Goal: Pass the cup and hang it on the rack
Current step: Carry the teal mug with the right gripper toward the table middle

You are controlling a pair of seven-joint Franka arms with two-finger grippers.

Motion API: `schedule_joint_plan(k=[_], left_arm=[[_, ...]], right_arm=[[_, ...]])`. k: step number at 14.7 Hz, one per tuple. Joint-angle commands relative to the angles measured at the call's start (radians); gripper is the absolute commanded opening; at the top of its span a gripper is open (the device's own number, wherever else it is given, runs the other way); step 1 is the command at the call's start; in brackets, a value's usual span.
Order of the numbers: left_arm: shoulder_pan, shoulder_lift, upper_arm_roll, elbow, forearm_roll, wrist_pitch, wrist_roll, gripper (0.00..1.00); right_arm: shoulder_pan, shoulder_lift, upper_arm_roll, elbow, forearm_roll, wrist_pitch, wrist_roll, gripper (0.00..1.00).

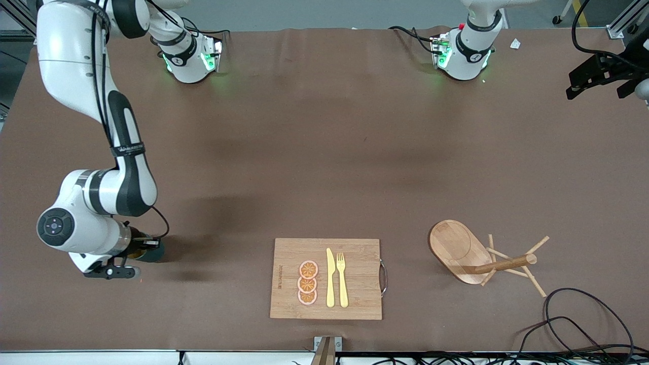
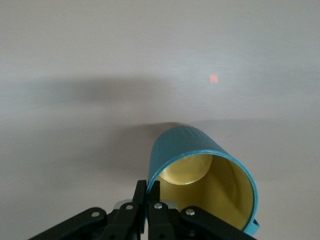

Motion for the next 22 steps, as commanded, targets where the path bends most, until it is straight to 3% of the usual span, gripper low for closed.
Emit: schedule_joint_plan(k=[1,6,11,17,19,22], left_arm=[[0.004,0.004,-0.003,0.015,0.010,-0.007,0.017,1.00],[0.004,0.006,-0.004,0.021,0.001,-0.007,0.006,1.00],[-0.004,0.015,-0.006,0.026,0.000,-0.006,0.005,1.00],[-0.001,0.023,-0.006,0.026,0.000,-0.006,0.011,1.00],[-0.001,0.024,-0.006,0.024,0.001,-0.007,0.014,1.00],[0.001,0.024,-0.006,0.026,0.003,-0.007,0.000,1.00]], right_arm=[[0.070,-0.012,0.004,0.076,0.016,-0.109,0.103,0.04],[0.292,-0.001,0.039,0.153,0.024,-0.100,0.385,0.04],[0.503,0.029,0.039,0.174,0.026,0.018,0.684,0.05],[0.671,0.086,0.049,0.177,0.026,0.188,0.688,0.04],[0.677,0.107,0.102,0.177,0.026,0.275,0.697,0.06],[0.697,0.138,0.118,0.177,0.026,0.305,0.706,0.07]])
